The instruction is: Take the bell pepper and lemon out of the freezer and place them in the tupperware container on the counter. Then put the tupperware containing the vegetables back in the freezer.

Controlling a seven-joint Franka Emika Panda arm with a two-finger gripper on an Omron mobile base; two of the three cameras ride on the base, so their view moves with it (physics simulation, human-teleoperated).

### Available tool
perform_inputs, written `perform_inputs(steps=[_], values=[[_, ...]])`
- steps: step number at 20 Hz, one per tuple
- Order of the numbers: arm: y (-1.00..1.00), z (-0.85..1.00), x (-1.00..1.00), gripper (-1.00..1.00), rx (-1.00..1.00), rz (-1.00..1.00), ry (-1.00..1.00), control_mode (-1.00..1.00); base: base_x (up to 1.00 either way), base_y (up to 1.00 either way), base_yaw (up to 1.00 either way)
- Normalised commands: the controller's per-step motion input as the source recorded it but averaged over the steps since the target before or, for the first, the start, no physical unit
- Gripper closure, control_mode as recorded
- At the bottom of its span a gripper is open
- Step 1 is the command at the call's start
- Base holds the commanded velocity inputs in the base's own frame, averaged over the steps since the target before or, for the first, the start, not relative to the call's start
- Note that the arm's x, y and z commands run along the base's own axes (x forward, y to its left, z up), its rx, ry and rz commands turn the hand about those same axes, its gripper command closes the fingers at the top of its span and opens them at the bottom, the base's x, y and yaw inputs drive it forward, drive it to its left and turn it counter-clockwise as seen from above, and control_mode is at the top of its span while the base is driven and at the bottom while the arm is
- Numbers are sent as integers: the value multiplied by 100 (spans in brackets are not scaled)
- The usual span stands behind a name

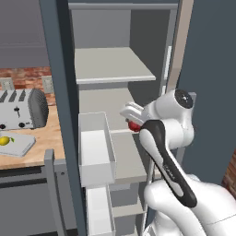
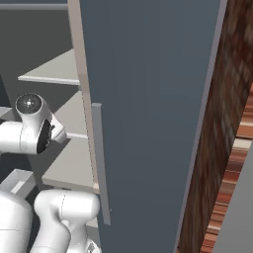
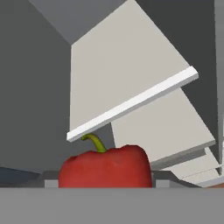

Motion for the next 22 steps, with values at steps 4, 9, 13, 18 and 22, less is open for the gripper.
perform_inputs(steps=[4, 9, 13, 18, 22], values=[[-23, 73, -78, 100, -8, 9, -5, -100, 0, 0, 0], [-25, 47, -68, 100, -14, 5, -1, -100, 0, 0, 0], [-27, 12, -53, 100, -16, 1, 0, -100, 0, 0, 0], [-30, -1, -37, 100, -10, 1, 0, -100, 0, 0, 0], [-36, -18, -28, 100, -2, 2, 0, -100, 0, 0, 0]])
